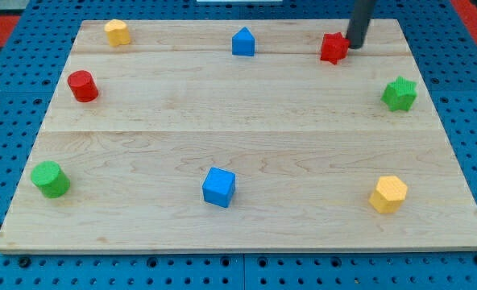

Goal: Place the red star right to the blue triangle

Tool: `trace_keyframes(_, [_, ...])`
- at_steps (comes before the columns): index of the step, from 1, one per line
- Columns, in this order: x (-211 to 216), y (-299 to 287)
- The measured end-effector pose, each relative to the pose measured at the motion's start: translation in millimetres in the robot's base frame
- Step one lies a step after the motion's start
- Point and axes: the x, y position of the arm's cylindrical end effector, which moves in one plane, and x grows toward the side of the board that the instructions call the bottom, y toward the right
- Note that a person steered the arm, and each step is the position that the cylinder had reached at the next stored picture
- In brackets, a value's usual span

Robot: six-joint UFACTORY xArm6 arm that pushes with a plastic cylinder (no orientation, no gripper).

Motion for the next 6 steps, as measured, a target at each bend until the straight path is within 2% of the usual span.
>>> trace_keyframes(1, [7, 23])
trace_keyframes(2, [1, -24])
trace_keyframes(5, [-23, -85])
trace_keyframes(6, [-23, -89])
